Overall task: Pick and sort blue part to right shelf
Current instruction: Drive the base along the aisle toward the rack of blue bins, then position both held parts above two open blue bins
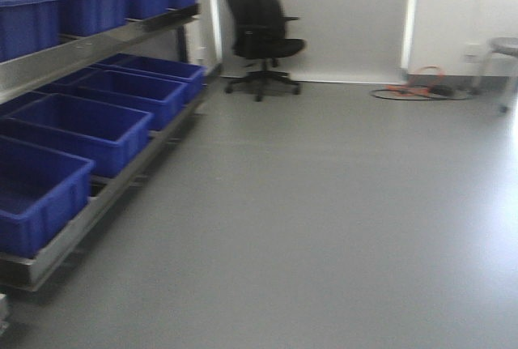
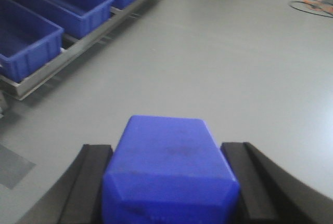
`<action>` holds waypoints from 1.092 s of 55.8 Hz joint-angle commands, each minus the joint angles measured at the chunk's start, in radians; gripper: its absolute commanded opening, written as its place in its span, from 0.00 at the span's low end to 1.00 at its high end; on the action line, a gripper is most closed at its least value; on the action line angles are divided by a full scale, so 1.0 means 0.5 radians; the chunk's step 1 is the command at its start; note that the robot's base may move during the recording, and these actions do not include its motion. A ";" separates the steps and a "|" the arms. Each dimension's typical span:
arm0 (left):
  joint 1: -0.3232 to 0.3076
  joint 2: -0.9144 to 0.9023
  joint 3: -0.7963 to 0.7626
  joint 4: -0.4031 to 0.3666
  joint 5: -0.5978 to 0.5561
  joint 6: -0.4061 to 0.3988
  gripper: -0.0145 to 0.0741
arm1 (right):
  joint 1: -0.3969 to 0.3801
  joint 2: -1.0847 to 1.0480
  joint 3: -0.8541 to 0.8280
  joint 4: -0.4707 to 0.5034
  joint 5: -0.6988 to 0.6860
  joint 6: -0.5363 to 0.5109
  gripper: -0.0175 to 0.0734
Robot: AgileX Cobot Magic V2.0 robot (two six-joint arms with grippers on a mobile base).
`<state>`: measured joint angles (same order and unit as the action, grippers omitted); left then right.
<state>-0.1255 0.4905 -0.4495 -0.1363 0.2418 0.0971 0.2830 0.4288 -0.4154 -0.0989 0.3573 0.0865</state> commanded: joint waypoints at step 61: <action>-0.013 0.180 -0.059 -0.012 -0.188 -0.007 0.50 | -0.003 0.008 -0.064 -0.023 -0.185 -0.017 0.45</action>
<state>-0.1255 0.5760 -0.4495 -0.1363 0.2405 0.0971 0.2830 0.4288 -0.4154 -0.0989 0.3573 0.0865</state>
